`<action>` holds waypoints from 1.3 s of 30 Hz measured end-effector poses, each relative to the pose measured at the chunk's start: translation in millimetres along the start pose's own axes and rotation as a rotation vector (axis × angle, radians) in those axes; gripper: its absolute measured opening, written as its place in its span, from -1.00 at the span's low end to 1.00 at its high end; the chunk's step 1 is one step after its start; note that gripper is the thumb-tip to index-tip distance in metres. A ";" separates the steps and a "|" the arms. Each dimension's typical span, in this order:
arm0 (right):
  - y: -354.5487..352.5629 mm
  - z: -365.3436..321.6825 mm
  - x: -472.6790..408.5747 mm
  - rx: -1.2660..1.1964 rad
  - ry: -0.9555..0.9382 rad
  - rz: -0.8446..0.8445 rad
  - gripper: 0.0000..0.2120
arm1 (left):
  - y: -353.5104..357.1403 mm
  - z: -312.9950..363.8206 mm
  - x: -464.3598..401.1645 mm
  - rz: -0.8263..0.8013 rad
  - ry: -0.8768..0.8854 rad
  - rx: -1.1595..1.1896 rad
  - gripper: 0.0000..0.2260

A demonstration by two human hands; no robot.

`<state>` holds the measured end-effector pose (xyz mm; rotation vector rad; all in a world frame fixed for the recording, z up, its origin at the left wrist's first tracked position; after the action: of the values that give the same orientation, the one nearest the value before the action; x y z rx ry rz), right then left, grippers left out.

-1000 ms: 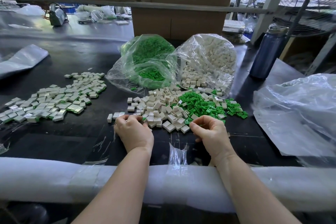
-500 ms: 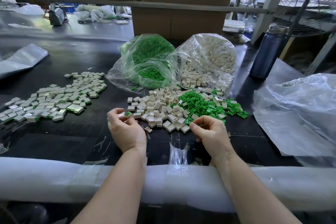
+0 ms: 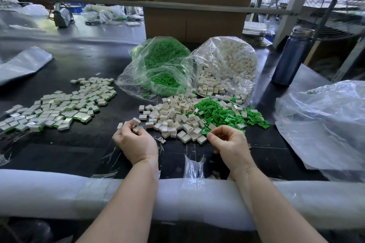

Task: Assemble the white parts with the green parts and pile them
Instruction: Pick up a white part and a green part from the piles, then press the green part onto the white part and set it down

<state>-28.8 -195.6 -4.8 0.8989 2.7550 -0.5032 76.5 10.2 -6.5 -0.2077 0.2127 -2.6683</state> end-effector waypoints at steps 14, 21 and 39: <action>-19.3 1.1 -0.4 0.686 0.032 0.187 -0.75 | 43.3 13.9 51.9 -0.476 0.678 -0.446 -0.83; -17.7 8.9 -2.0 0.656 0.120 0.089 -0.70 | 52.0 2.9 52.2 -0.584 0.636 -0.614 -0.58; -14.6 5.9 0.3 0.706 0.156 0.065 -0.77 | 49.5 8.6 59.6 -0.591 0.662 -0.530 -0.77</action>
<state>-37.3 -208.7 -6.6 1.1954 2.6796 -1.5028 46.3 -61.4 -0.6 0.5505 1.2359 -3.1005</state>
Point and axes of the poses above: each hand's wrist, its own x-axis away from the middle knuckle, its own y-axis out of the palm, z = x × y, the point moved 6 cm from there along -x, towards the middle knuckle, and after that the axes turned 11 degrees about -y, right-handed, at the moved point
